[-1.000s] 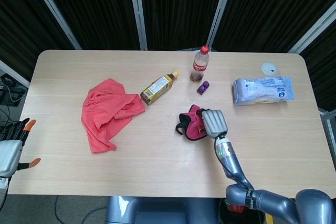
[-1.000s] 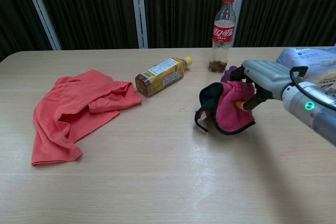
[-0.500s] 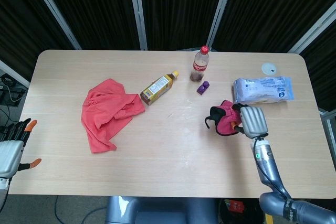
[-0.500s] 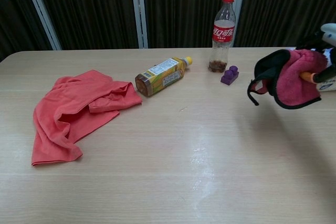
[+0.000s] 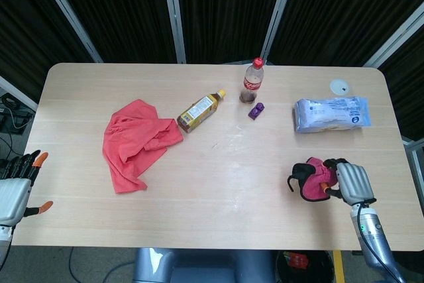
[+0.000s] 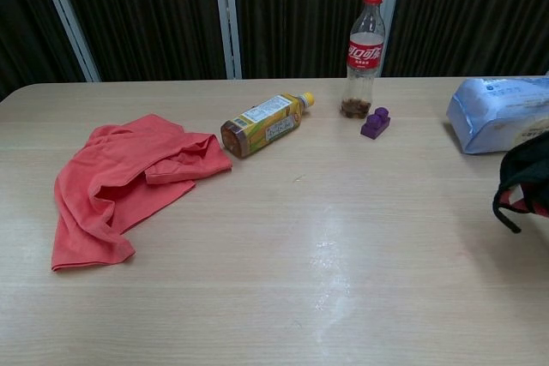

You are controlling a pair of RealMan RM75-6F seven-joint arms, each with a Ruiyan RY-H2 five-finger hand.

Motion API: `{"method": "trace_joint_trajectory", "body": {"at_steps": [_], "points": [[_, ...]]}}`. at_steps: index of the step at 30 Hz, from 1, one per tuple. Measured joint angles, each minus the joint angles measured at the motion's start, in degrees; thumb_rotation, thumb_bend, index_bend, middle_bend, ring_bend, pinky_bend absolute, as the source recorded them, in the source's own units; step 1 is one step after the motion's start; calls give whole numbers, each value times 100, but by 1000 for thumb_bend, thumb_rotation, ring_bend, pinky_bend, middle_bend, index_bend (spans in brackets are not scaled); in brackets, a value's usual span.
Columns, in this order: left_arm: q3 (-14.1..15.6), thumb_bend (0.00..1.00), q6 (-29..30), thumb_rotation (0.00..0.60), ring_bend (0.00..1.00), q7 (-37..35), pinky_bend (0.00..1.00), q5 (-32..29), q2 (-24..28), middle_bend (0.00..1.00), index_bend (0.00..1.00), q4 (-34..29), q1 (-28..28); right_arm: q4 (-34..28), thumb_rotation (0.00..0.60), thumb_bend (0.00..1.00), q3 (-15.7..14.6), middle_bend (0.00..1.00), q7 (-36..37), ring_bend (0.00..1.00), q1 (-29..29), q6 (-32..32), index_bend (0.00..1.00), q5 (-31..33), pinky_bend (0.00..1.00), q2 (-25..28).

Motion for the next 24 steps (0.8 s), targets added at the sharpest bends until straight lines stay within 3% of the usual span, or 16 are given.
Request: {"method": "trace_joint_trajectory", "body": {"at_steps": [3,6,13,24], "points": [[-2,0,30,600,0,11,0,21,-14,0,37,18,6,-4,600,51,-14,5,9,0,20,-187,146,127,175,70],[-4,0,30,600,0,21,0,-3,-20,0,37,25,14,38,600,45,-6,0,-180,0,38,-179,99,181,126,80],[-11,0,66,600,0,8,0,-1,-20,0,37,-6,32,25,600,45,26,0,-684,0,-17,204,76,162,123,103],[-28,0,366,600,0,-123,0,150,-100,0,0,12,133,-66,600,45,-376,0,-712,0,-493,1216,0,-1146,70,356]]}}
